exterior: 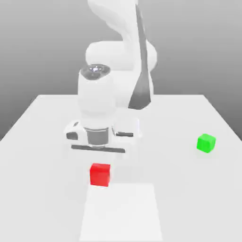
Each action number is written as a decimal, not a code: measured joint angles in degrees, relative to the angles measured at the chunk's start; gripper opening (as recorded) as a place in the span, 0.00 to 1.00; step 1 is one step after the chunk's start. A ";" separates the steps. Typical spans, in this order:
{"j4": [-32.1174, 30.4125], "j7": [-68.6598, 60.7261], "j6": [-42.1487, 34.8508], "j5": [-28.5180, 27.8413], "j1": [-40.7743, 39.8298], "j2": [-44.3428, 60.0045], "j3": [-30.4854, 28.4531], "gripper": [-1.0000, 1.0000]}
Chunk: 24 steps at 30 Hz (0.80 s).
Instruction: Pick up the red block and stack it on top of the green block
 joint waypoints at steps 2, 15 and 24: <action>-0.12 -2.98 -0.57 0.42 2.73 -0.68 1.44 0.00; -0.70 -24.36 -3.47 4.89 21.88 -4.23 12.34 0.00; -1.04 -39.62 -5.58 8.62 36.48 -6.86 19.09 0.00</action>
